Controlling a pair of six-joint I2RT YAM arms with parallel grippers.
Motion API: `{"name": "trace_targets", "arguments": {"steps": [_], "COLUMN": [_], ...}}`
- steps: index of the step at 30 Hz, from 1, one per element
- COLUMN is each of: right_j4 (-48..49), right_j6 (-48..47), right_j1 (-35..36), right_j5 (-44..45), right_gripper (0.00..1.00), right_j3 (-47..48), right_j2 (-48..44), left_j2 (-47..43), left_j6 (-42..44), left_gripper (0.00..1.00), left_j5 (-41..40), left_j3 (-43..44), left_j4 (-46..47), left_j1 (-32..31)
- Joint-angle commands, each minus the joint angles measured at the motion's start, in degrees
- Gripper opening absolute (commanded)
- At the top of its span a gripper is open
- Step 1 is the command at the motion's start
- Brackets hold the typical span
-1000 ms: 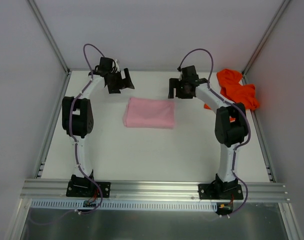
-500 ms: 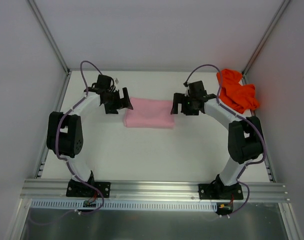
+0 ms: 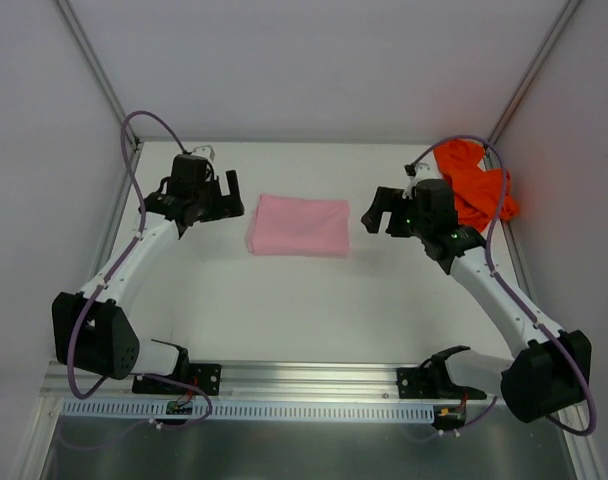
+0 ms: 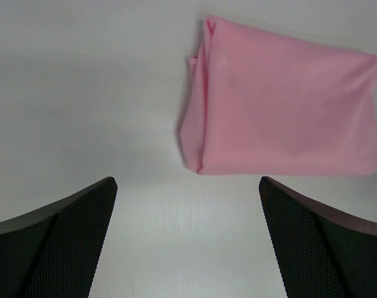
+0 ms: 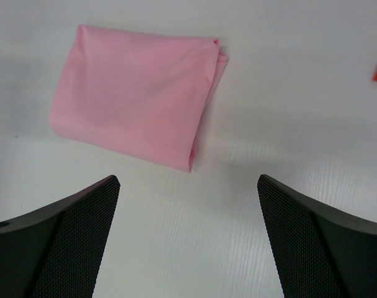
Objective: Fold and stack the t-shirts
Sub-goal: Put the neatly folded tshirt into the corner of the board with the left arm
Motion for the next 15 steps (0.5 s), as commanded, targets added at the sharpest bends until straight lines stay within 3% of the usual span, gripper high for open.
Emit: {"name": "trace_targets", "arguments": {"steps": [1,12,15], "right_j4": [1.72,1.37,1.19], "right_j6": [-0.31,-1.72,-0.5], "right_j1": [-0.06,0.03,-0.06], "right_j5": [4.91,12.22,12.65], "right_gripper": [0.96,0.96,0.96], "right_j3": [-2.57,-6.09,-6.7], "right_j2": [-4.53,-14.12,-14.21], "left_j2": [-3.32,-15.27,-16.68], "left_j6": [5.12,8.82,9.18], "left_gripper": [0.99,0.99,0.99], "left_j5": [-12.93,-10.57,-5.49], "left_j3": [-1.31,-4.47,-5.26], "left_j4": [-1.81,2.93,3.71], "left_j1": [0.12,0.12,0.12]}}
